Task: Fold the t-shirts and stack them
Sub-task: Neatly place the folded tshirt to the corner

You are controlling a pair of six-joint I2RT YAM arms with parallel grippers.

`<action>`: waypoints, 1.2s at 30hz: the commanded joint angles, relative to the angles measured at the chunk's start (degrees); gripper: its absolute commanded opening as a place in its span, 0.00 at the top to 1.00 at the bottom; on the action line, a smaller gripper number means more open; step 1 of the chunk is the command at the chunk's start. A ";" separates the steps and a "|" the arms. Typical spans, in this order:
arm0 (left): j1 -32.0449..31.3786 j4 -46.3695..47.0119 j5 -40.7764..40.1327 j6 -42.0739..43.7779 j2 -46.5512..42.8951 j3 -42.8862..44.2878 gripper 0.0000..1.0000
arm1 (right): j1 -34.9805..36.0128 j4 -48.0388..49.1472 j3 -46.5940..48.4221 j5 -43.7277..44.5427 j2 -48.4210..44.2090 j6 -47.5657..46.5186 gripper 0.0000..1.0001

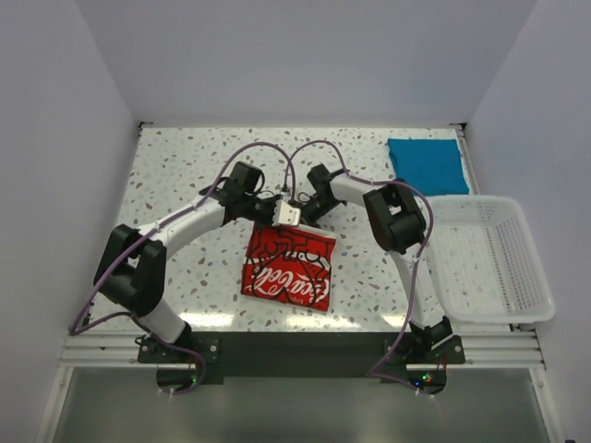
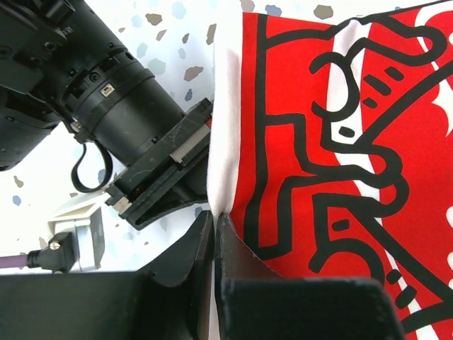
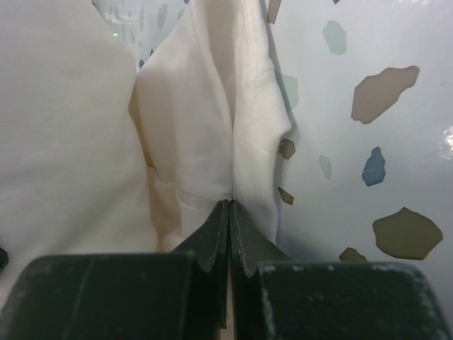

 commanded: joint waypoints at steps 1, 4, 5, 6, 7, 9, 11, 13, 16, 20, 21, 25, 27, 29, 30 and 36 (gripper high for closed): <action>-0.03 6.15 1.52 2.51 -0.80 -0.45 1.00 | 0.08 -2.22 0.86 0.44 1.40 -3.14 1.00; -0.11 6.41 1.96 3.83 0.17 -0.71 1.00 | -0.10 -2.84 1.83 0.53 1.40 -3.14 1.00; -0.11 7.28 2.05 4.01 0.35 -1.06 1.00 | -0.10 -3.19 2.09 0.53 1.14 -3.23 1.00; -0.11 7.99 2.13 4.01 0.52 -1.32 1.00 | -0.27 -3.45 2.53 1.05 0.96 -3.14 1.00; -0.11 8.52 2.31 4.44 0.61 -1.59 1.00 | -0.19 -3.45 2.79 1.40 0.78 -3.14 1.00; -0.11 9.57 2.49 5.32 0.53 -2.29 1.00 | -0.27 -4.41 4.02 2.10 0.17 -3.31 1.00; -0.20 10.37 2.66 6.11 0.18 -2.82 0.99 | -0.19 -6.79 5.43 4.12 -0.09 -4.72 0.98; -0.20 10.54 2.66 7.34 -0.70 -3.17 0.88 | -0.27 -8.28 7.36 5.96 -0.53 -5.77 0.93; -0.20 10.63 2.40 9.36 -3.24 -5.01 0.69 | -0.19 -11.97 9.73 9.12 -1.50 -8.14 0.85; -0.20 12.21 3.80 9.90 -7.28 -7.47 0.58 | -0.19 -15.57 12.20 13.95 -2.91 -10.16 0.73; -0.20 12.21 4.59 9.72 -8.25 -7.74 0.58 | -0.19 -16.10 13.07 14.93 -3.61 -10.69 0.70; 0.50 6.44 6.26 6.92 -11.51 -6.35 0.59 | -0.36 -19.79 15.71 20.56 -5.63 -13.68 0.69; 2.34 3.36 6.88 3.41 -11.17 -4.33 0.61 | -1.06 -20.94 17.21 22.92 -6.51 -14.38 0.69; 5.66 -7.00 8.54 1.99 -7.24 1.88 0.62 | -2.11 -24.36 19.31 23.64 -7.21 -15.79 0.66; 6.99 -10.51 9.07 1.47 -5.30 4.36 0.61 | -2.55 -25.68 19.84 24.16 -7.39 -16.40 0.64; 17.98 -31.98 15.66 -3.89 11.23 23.36 0.51 | -6.25 -32.46 16.17 22.68 -10.90 -18.96 0.57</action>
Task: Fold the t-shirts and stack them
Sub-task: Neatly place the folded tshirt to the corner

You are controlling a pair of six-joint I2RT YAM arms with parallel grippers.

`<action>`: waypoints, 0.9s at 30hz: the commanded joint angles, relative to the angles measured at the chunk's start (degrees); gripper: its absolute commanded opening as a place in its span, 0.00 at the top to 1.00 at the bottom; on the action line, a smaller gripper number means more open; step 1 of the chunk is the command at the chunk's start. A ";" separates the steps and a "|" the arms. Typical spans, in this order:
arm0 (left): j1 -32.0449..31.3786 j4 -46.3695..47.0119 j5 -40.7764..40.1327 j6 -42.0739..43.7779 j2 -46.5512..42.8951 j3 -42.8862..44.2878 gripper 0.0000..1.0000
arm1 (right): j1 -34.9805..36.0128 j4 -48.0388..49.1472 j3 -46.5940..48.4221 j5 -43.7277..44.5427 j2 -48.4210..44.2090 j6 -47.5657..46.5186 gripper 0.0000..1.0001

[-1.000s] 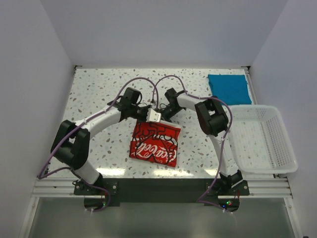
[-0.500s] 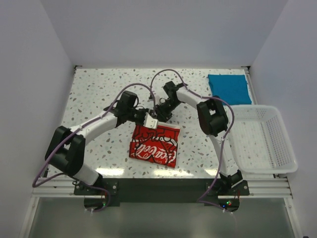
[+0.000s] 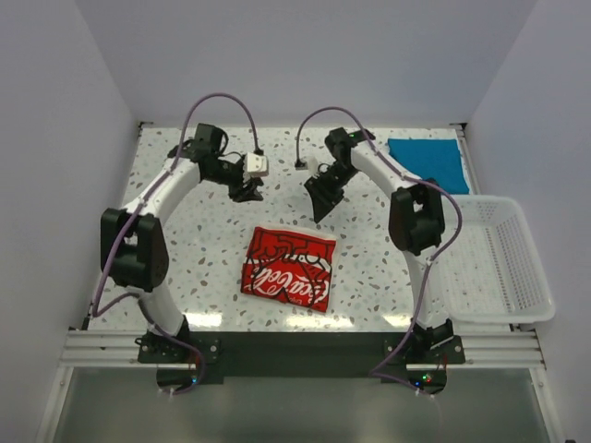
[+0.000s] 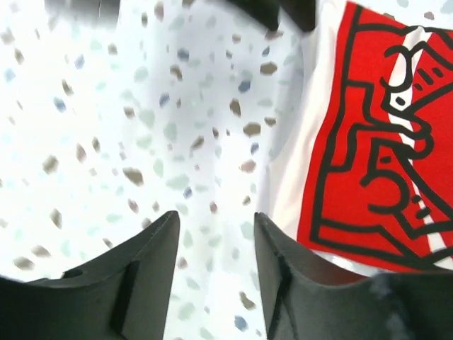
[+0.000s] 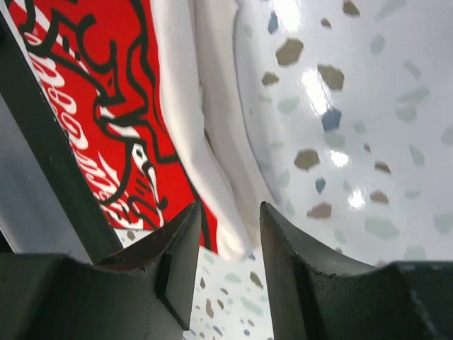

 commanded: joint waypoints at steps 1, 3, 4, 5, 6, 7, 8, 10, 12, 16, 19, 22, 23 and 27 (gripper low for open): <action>5.42 -15.90 5.99 -5.86 6.56 7.95 0.47 | -1.92 -4.23 -2.70 0.25 -5.57 -2.11 0.57; 5.96 -16.27 5.90 -7.71 10.52 9.64 0.45 | -1.92 -2.55 -6.39 -0.10 -6.89 -1.23 0.55; 6.05 -17.57 5.64 -8.07 13.06 11.12 0.44 | -2.01 -1.32 -7.27 -0.54 -7.07 -0.01 0.55; 6.05 -18.20 5.64 -8.42 14.21 11.84 0.44 | -2.01 -1.14 -8.50 -0.80 -6.72 0.27 0.54; 6.05 -18.55 5.64 -8.77 15.36 12.45 0.44 | -2.10 -0.96 -9.04 -0.63 -6.46 0.44 0.54; 6.05 -20.47 5.72 -8.69 17.72 14.02 0.43 | -2.19 -0.61 -9.74 -0.28 -6.37 0.79 0.53; 6.05 -21.18 6.07 -8.69 18.61 14.65 0.43 | -2.27 -0.61 -10.79 -0.54 -6.19 0.80 0.52; 6.05 -22.24 6.34 -8.60 20.28 15.44 0.43 | -2.45 -0.52 -11.85 -0.72 -6.02 0.97 0.51; 6.05 -22.24 6.95 -9.13 21.60 15.36 0.42 | -2.45 -0.87 -12.64 -1.42 -5.84 0.88 0.50; 5.61 -24.44 7.75 -7.29 23.27 14.92 0.42 | -2.45 -1.05 -13.70 -2.04 -6.19 1.15 0.52; 5.08 -25.67 7.48 -5.53 23.80 13.78 0.42 | -2.45 -1.40 -14.05 -1.34 -6.28 1.15 0.53; 4.73 -25.76 7.57 -4.82 23.72 12.29 0.42 | -2.45 -1.22 -14.58 0.77 -6.19 1.23 0.54; 4.64 -25.59 7.66 -4.82 23.54 12.02 0.42 | -2.54 -1.05 -14.84 1.38 -6.37 1.15 0.53; 4.55 -23.22 7.22 -5.70 23.10 10.79 0.42 | -2.63 2.02 -16.60 3.94 -8.12 3.08 0.51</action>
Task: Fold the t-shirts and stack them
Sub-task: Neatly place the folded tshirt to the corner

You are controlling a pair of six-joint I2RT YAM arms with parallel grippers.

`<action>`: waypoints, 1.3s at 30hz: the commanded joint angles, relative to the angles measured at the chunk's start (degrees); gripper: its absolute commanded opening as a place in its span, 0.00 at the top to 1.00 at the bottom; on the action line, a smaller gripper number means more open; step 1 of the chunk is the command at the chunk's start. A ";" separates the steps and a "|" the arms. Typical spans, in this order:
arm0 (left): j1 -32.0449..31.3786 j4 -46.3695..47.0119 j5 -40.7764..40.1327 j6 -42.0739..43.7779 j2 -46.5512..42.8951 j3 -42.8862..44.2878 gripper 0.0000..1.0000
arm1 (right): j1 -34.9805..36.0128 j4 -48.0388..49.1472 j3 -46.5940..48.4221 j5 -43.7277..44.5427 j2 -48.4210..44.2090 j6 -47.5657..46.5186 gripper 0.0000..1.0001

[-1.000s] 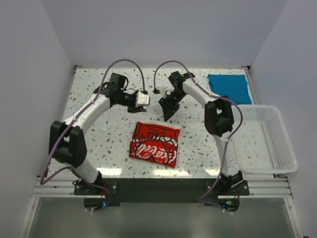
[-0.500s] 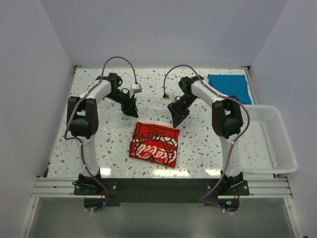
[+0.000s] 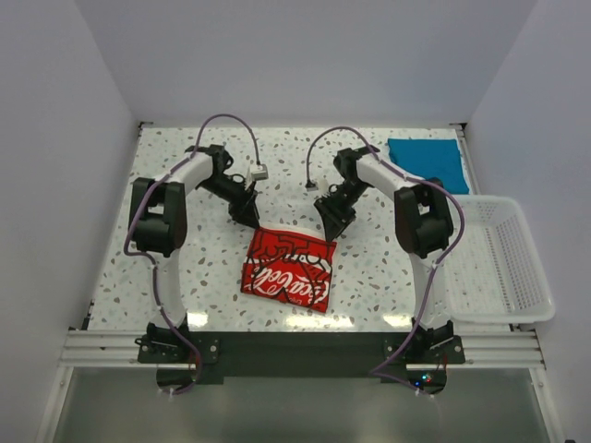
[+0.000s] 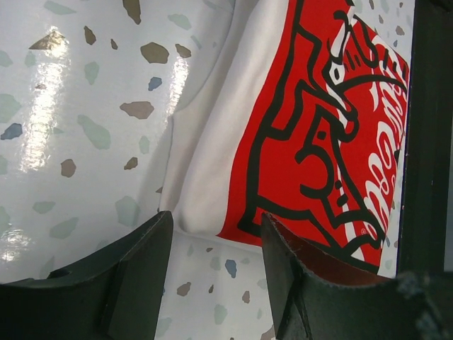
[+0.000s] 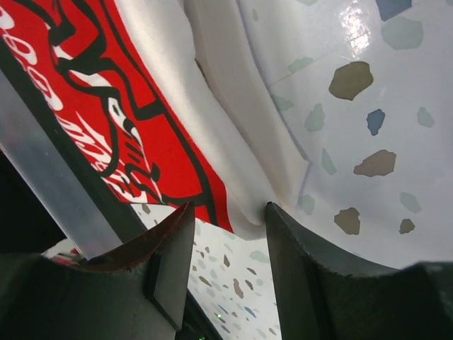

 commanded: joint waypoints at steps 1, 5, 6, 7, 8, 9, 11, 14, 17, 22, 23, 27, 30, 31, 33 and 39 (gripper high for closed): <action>-0.28 0.41 1.95 0.62 0.06 -0.64 0.43 | -0.20 2.27 -1.12 3.17 -3.03 2.14 0.51; -0.37 1.64 0.73 0.00 0.33 -0.82 0.46 | -0.90 4.03 -0.86 4.76 -3.56 4.16 0.50; -0.37 1.73 0.63 0.00 0.50 -0.73 0.49 | -0.99 3.94 -0.69 4.85 -3.47 4.08 0.50; -0.37 1.82 0.63 0.00 0.50 -0.73 0.51 | -1.08 3.59 -0.69 5.11 -3.30 3.99 0.51; -0.37 1.82 0.55 0.09 0.51 -0.82 0.54 | -1.08 3.07 -0.51 4.94 -3.12 3.55 0.53; -0.37 1.91 0.63 0.00 0.51 -0.73 0.59 | -1.08 2.37 -0.42 4.59 -2.69 3.03 0.54; -0.37 1.82 0.89 -0.09 0.51 -0.47 0.64 | -1.08 0.96 -0.42 4.06 -2.59 1.71 0.61; -0.37 1.21 1.68 0.35 0.51 0.06 0.82 | -0.99 0.08 0.01 3.18 -3.29 0.47 0.79; -0.37 0.85 2.74 0.79 -0.28 0.41 0.92 | -1.08 -1.59 1.33 2.30 -4.17 -0.75 0.96; -0.37 0.50 2.57 0.97 -1.07 1.03 1.00 | -1.08 -3.79 1.16 2.73 -5.93 -3.22 1.00; -0.19 0.94 2.65 0.62 -1.51 1.03 1.00 | -1.17 -3.97 0.99 3.09 -6.80 -3.39 1.00; 0.69 5.32 3.45 -2.37 -4.84 -0.11 1.00 | -2.31 -7.38 0.90 4.93 -9.27 -6.28 1.00; 0.69 8.93 2.39 -4.65 -5.39 -1.61 1.00 | -2.49 -6.35 -2.35 7.30 -10.41 -8.05 1.00; 0.69 9.64 1.70 -5.18 -5.04 -1.78 1.00 | -2.49 -5.30 -3.14 8.09 -10.42 -7.88 1.00; 0.69 11.48 0.64 -7.02 -3.72 -1.61 1.00 | -2.57 -1.88 -4.02 9.06 -8.75 -6.39 1.00; 0.51 22.03 -4.29 -14.49 -1.79 -2.05 1.00 | -3.19 7.62 -5.96 17.49 -5.94 -3.92 1.00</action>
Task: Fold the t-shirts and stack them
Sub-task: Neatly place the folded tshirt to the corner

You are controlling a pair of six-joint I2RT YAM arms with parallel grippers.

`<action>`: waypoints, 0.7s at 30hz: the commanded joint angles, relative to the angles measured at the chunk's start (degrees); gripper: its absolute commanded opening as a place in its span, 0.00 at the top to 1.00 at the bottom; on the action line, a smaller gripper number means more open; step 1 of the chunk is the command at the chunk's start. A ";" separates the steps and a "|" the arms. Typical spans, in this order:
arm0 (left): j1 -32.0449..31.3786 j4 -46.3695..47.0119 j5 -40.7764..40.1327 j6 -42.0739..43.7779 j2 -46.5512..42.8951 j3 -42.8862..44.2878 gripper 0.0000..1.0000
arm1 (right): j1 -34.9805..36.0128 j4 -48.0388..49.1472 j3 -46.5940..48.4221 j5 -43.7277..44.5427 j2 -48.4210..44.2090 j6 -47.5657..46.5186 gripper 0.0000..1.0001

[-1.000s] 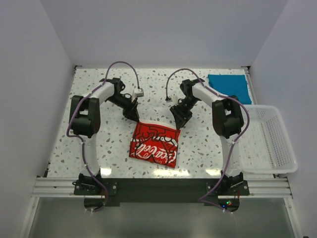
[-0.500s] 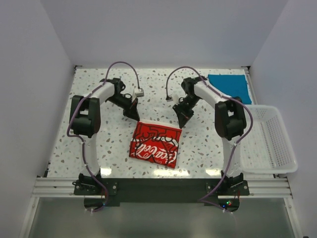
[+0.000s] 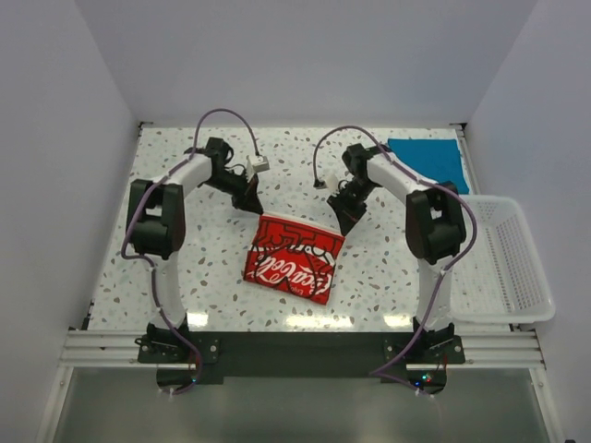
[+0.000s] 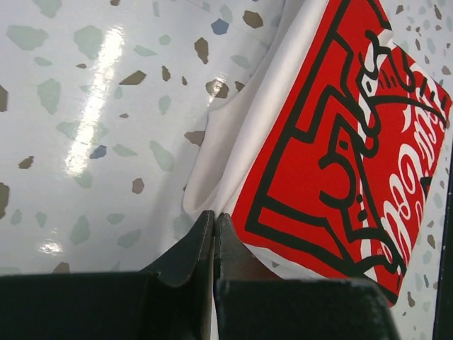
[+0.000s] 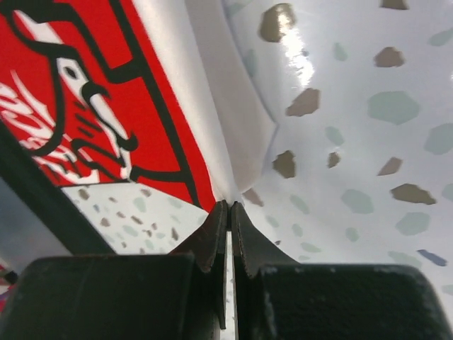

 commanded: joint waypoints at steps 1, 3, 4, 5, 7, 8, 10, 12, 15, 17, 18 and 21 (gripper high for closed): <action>0.45 9.75 -3.35 -5.86 0.86 0.79 1.00 | -1.44 5.77 -1.13 9.33 0.84 0.73 1.00; -0.25 10.63 -4.31 -6.84 2.44 1.93 1.00 | -1.71 7.18 -1.04 11.78 1.37 0.47 1.00; -0.52 11.07 -5.53 -7.01 2.97 2.11 1.00 | -1.71 7.71 -0.95 12.75 2.15 -0.05 1.00; -0.96 11.95 -6.33 -7.71 3.50 2.11 1.00 | -1.71 8.50 -0.78 14.07 2.86 0.03 1.00; -1.22 13.53 -8.52 -9.12 4.82 1.94 1.00 | -1.71 11.22 0.88 17.76 5.57 0.21 1.00; -1.22 15.45 -9.66 -11.13 5.34 1.94 1.00 | -1.71 12.01 1.94 18.82 6.63 0.82 1.00; -1.14 17.05 -12.82 -13.25 6.84 2.20 1.00 | -1.62 14.12 5.89 21.01 8.74 1.26 1.00; -0.61 18.98 -14.76 -15.35 8.24 3.60 1.00 | -1.71 15.96 9.57 22.07 11.12 2.84 1.00; -0.08 20.92 -16.71 -18.00 9.30 6.06 1.00 | -1.71 18.07 11.96 23.31 12.18 3.89 1.00; -0.08 21.18 -16.88 -18.96 9.39 8.16 1.00 | -1.62 18.78 12.67 23.92 11.83 4.25 1.00; 0.09 21.18 -16.54 -19.49 8.87 8.79 0.96 | -1.71 20.27 13.10 24.27 10.96 4.77 1.00; 1.23 19.43 -11.45 -20.63 4.94 10.20 0.70 | -1.71 19.76 16.00 22.61 7.28 7.23 0.63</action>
